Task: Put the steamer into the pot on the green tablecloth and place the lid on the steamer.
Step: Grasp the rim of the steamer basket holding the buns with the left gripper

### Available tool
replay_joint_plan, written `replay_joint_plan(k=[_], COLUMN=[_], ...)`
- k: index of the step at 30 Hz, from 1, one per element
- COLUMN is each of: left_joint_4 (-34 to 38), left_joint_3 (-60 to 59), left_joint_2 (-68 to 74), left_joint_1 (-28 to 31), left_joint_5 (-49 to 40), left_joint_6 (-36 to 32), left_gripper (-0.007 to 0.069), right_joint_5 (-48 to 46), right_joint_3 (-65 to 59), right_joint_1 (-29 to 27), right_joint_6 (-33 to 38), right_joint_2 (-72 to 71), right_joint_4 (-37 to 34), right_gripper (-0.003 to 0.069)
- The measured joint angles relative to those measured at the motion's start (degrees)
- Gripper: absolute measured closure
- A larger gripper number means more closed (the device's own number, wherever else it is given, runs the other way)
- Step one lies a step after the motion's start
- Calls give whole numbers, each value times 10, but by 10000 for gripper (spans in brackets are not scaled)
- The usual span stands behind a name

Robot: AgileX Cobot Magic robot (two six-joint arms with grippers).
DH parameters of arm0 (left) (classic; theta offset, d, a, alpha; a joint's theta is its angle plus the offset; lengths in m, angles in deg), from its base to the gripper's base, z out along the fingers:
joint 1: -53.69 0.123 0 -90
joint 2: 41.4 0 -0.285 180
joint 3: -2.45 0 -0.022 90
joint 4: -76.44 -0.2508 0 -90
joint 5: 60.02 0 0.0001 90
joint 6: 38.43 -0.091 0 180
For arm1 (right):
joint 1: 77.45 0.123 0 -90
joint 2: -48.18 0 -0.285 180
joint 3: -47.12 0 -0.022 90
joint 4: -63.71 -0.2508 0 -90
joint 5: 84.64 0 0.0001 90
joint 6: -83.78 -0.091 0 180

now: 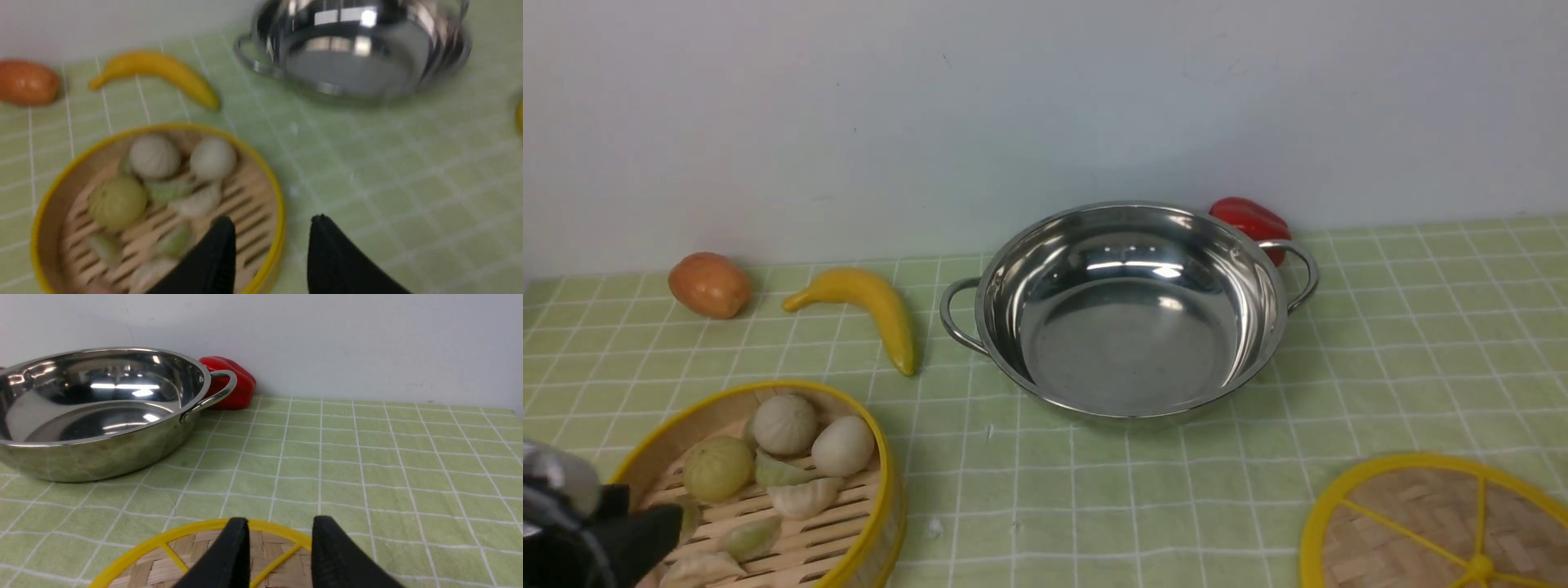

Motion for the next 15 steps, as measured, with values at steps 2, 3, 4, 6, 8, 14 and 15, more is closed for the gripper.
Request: replay_joint_plan(k=[2, 3, 4, 6, 8, 14, 15], left_joint_4=[-21, -36, -35, -24, -12, -13, -22], left_joint_3=[12, 20, 26, 32, 38, 49, 52], left_joint_2=[38, 81, 123, 176, 238, 352, 374], left_joint_1=[0, 0, 0, -1, -12, -63, -77], left_joint_5=[-20, -30, -35, -38, -39, -23, -12], left_joint_6=[-17, -31, -42, -57, -83, -120, -123], left_gripper=[382, 382, 382, 382, 382, 382, 382], right_joint_5=[0, 0, 0, 0, 0, 0, 0], right_joint_3=[0, 0, 0, 0, 0, 0, 0], right_joint_1=[0, 0, 0, 0, 0, 0, 0], right_joint_6=[0, 0, 0, 0, 0, 0, 0], right_joint_2=[0, 0, 0, 0, 0, 0, 0], right_joint_4=[0, 0, 0, 0, 0, 0, 0], right_gripper=[419, 419, 419, 419, 419, 419, 419])
